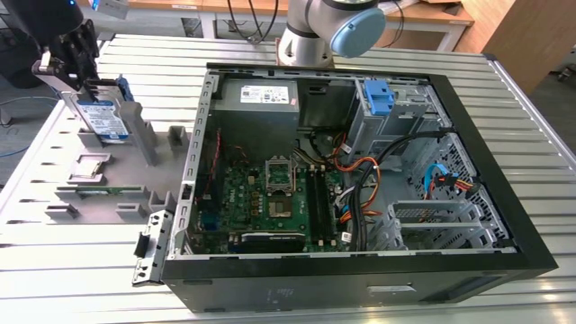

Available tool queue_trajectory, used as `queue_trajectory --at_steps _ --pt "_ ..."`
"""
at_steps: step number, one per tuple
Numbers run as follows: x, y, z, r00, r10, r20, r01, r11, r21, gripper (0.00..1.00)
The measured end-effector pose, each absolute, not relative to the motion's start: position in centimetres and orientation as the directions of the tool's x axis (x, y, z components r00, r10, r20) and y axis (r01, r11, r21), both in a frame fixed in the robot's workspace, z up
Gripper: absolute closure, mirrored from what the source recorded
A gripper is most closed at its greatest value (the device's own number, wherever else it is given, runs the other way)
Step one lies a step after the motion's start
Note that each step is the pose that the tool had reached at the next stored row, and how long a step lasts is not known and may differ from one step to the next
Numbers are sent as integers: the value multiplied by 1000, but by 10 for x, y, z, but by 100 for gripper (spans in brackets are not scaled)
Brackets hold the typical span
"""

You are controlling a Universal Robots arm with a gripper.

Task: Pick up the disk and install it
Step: 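Pick up the disk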

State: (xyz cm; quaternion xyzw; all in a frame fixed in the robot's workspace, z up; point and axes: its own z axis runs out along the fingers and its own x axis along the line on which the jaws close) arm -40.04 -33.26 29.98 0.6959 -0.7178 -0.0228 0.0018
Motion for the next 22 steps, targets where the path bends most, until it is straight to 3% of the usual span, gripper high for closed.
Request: queue_trajectory --at_steps 22 --pt "-400 -333 303 -43 -999 -29 -999 42 33 58"
